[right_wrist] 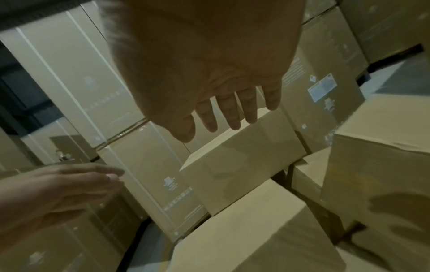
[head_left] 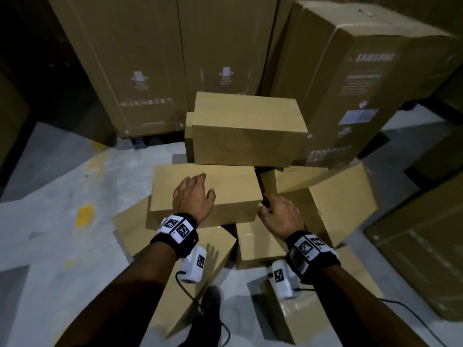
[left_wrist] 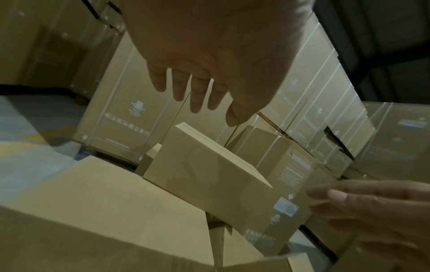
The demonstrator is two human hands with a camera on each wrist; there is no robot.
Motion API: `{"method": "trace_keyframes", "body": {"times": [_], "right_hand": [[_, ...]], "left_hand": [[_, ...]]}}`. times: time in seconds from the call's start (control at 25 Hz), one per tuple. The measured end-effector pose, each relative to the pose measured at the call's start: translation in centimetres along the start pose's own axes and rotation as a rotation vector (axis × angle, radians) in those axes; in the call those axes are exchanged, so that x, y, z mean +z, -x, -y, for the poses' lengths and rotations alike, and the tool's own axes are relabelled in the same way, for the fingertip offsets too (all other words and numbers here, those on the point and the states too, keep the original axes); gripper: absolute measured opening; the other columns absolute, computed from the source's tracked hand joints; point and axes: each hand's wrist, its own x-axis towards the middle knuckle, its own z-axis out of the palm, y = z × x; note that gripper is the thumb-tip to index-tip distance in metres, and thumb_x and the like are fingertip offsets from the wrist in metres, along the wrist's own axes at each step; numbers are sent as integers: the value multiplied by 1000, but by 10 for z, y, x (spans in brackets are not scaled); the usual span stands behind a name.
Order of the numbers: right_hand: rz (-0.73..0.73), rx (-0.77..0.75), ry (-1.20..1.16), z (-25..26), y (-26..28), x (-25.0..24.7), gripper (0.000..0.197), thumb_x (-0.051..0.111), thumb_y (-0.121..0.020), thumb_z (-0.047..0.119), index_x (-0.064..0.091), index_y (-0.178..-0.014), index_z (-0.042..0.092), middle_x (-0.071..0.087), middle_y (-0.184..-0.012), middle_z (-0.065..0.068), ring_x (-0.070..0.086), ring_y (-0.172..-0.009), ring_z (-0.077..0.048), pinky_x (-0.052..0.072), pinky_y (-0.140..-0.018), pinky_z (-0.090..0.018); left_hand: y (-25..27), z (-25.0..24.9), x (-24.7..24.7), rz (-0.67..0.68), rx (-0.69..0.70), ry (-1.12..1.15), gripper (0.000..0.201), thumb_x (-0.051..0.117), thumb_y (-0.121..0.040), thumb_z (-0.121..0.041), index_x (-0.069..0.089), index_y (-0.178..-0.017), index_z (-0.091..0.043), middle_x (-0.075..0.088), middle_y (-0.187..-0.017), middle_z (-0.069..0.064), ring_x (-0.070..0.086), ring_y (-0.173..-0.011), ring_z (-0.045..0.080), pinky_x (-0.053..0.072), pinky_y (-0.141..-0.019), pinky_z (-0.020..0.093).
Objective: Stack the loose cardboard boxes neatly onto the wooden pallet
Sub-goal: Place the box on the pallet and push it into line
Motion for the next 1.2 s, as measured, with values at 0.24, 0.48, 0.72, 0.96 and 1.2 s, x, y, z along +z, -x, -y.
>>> {"method": "trace_keyframes", "body": {"times": [0.24, 0.48, 0.72, 0.96, 1.2], "right_hand": [[-3, 71, 22, 14, -110, -40, 52, 46, -102, 46, 45, -146, 19, 49, -149, -9, 46, -135, -30, 38, -110, -44], [-23, 188, -102, 5, -226, -79, 61, 49, -99, 52, 42, -150, 19, 48, -149, -13, 47, -135, -35, 41, -109, -45], [-64, 317, -298, -30, -360, -100, 70, 58, -93, 55, 39, -151, 21, 46, -152, -14, 45, -136, -38, 41, -111, -47], [-85, 419, -311, -67, -464, -101, 87, 61, -87, 60, 24, -157, 24, 30, -161, -13, 30, -146, -38, 30, -117, -54], [-30, 527, -217, -93, -537, -95, 101, 59, -85, 69, 10, -161, 24, 16, -164, -19, 20, -149, -43, 23, -120, -57]], "left_hand": [[-139, -18, -11, 12, -3, 9, 50, 49, -98, -37, 46, -140, -11, 49, -144, 14, 39, -136, 32, 34, -110, 42], [-257, -42, -27, 3, -14, 21, 54, 48, -98, -37, 41, -147, -14, 43, -151, 11, 36, -139, 32, 33, -111, 44], [-359, -45, -11, 59, -174, 14, 66, 50, -97, -47, 32, -152, -16, 31, -158, 11, 31, -142, 35, 31, -112, 47], [-449, -23, 28, 135, -287, -38, 82, 42, -89, -66, 20, -156, -24, 15, -164, 11, 18, -148, 37, 24, -117, 52], [-497, -1, 53, 194, -389, -76, 93, 35, -86, -76, 10, -158, -24, -1, -166, 11, 3, -151, 37, 14, -121, 53]]}}
